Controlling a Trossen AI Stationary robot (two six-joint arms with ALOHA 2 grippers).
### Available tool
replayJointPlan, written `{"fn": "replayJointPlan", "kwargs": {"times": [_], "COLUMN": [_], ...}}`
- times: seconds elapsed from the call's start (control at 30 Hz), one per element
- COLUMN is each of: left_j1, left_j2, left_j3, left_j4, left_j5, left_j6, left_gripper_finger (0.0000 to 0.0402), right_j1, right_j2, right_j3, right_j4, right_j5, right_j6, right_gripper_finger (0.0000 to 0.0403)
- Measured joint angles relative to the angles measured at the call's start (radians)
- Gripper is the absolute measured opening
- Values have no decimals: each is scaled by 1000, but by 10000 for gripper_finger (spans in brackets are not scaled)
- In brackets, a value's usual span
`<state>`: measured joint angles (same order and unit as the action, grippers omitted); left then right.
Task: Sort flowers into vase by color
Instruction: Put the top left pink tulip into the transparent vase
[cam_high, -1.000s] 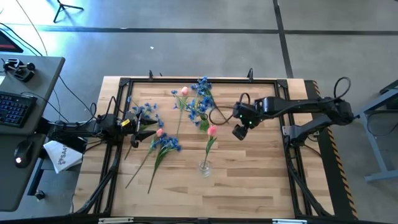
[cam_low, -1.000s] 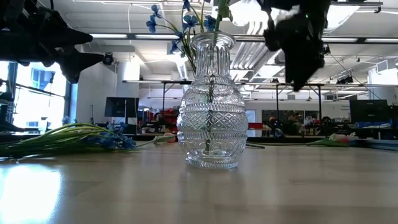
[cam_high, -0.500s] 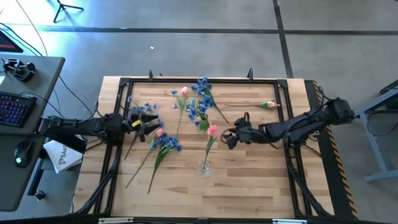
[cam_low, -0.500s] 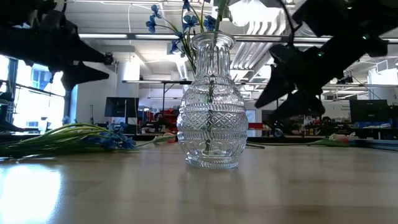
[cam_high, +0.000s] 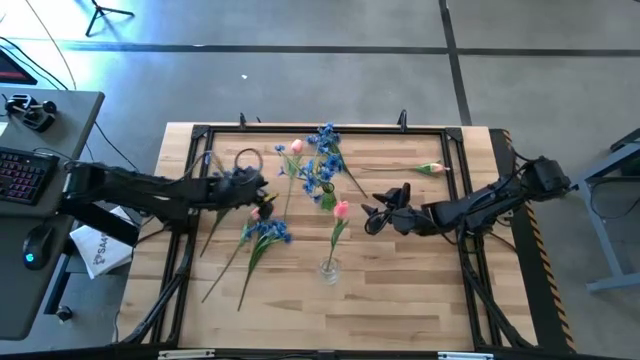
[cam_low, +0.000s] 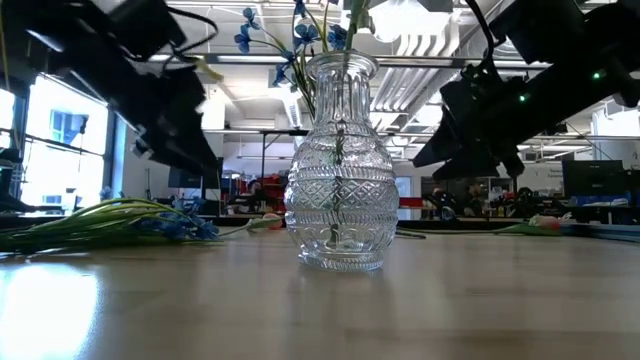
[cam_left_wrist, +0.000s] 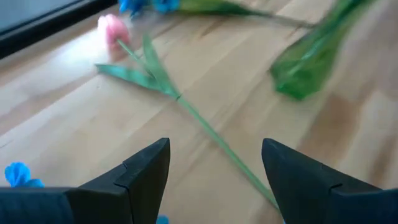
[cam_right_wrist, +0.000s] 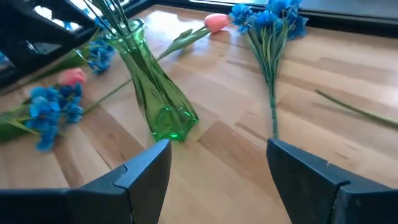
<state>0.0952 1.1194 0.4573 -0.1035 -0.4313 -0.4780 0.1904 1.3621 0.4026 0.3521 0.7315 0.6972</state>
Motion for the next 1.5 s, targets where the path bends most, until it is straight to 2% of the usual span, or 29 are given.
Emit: {"fn": "replayJointPlan", "kwargs": {"times": [0.33, 0.47, 0.63, 0.83, 1.17, 1.5], "left_j1": [177, 237, 286, 290, 236, 261], "left_j2": [331, 438, 537, 571, 463, 593], "left_j3": [182, 213, 215, 215, 212, 211], "left_j4": [57, 70, 166, 219, 168, 293], "left_j5": [-6, -6, 10, 39, 54, 91], "left_j6": [83, 106, 106, 97, 23, 16], "left_gripper_finger": [240, 240, 240, 240, 240, 239], "right_j1": [0, 2, 2, 2, 2, 2], "right_j2": [0, 0, 0, 0, 0, 0], "right_j3": [0, 0, 0, 0, 0, 0], "right_j4": [-18, -18, -12, -12, -12, -12], "right_j5": [65, 84, 90, 69, 58, 47], "right_j6": [-14, 26, 28, 28, 20, 19], "right_gripper_finger": [259, 259, 259, 259, 259, 259]}}
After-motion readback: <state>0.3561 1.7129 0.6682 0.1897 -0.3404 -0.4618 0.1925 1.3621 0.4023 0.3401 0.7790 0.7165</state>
